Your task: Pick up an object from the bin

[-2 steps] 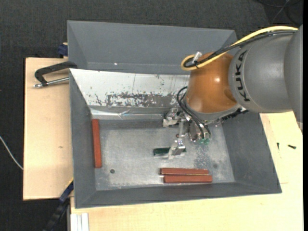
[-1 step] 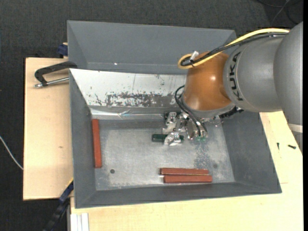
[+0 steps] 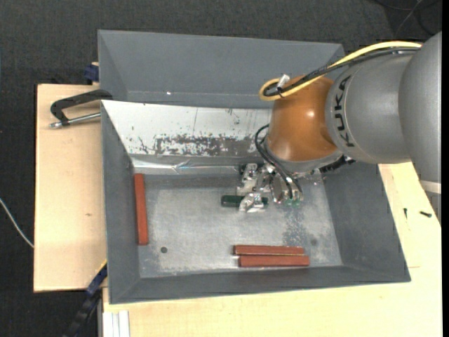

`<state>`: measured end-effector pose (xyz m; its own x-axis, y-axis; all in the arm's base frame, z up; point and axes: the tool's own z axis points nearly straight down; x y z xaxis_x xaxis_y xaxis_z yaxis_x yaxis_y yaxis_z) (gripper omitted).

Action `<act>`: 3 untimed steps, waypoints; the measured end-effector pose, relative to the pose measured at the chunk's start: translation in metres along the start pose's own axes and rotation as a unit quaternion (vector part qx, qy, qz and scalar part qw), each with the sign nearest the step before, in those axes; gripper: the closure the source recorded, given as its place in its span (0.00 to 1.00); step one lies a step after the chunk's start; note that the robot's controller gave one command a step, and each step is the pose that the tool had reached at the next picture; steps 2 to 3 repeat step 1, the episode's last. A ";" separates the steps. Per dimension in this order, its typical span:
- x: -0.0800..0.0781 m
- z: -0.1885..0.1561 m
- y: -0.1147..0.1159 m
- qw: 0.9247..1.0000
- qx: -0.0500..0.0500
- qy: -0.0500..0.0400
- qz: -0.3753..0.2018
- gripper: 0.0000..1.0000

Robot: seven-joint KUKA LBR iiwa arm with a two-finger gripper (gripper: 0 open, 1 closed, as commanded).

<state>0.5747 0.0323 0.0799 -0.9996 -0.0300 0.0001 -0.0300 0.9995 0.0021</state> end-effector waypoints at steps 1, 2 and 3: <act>0.013 -0.158 -0.016 0.997 0.001 -0.005 -0.080 1.00; 0.013 -0.158 -0.016 0.997 0.001 -0.005 -0.080 1.00; 0.013 -0.158 -0.016 0.997 0.001 -0.005 -0.080 1.00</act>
Offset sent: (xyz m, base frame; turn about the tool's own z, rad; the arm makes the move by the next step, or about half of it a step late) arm 0.0000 0.0000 0.0000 0.0000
